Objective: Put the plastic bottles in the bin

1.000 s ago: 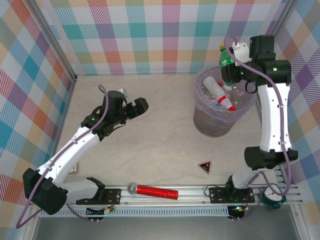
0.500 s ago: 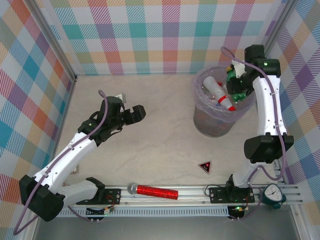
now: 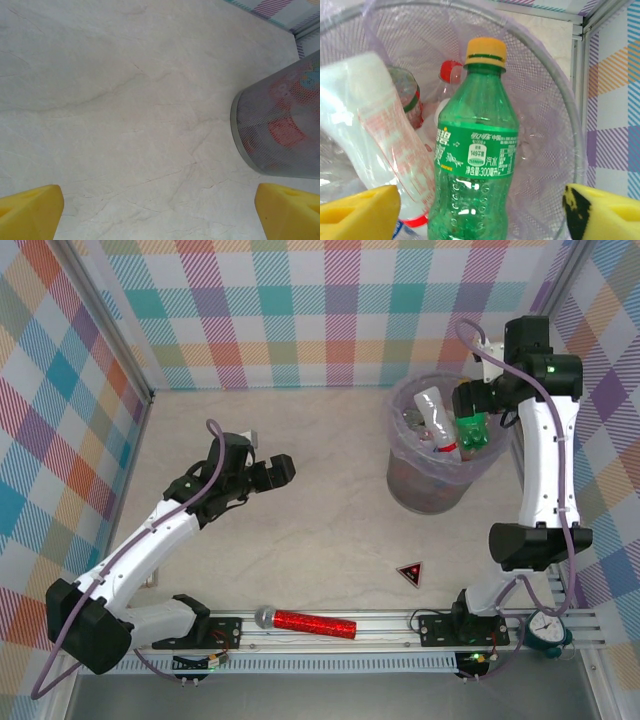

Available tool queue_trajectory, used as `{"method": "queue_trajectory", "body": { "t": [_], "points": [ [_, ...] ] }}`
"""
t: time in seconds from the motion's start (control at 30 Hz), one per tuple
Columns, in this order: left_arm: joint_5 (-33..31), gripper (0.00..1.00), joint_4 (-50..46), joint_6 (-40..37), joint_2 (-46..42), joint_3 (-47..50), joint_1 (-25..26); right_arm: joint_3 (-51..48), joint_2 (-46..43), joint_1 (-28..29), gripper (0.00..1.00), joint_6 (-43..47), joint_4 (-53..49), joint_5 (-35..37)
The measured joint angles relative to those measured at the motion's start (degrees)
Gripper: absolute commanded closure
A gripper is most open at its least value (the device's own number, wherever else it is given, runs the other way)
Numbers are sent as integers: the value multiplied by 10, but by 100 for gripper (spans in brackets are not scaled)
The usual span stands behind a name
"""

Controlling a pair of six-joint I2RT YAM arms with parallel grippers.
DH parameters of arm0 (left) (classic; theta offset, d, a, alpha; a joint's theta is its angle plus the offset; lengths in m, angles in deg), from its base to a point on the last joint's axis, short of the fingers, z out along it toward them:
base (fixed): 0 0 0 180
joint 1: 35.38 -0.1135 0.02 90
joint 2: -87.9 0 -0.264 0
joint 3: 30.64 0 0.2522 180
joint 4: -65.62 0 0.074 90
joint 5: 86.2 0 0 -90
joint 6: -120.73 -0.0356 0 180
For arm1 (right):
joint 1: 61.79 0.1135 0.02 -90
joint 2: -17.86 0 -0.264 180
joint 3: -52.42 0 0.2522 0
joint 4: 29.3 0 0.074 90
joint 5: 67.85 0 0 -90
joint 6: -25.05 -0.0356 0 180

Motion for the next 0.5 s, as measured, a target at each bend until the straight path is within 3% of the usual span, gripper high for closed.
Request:
{"method": "queue_trajectory", "body": {
  "t": [0.2,0.5],
  "points": [
    [-2,3,0,0,-5,0,0,-8,38,-1,41,-19,25,-12],
    [-2,3,0,-2,-13,0,0,-137,5,-6,46,-34,115,-59]
  ]
}}
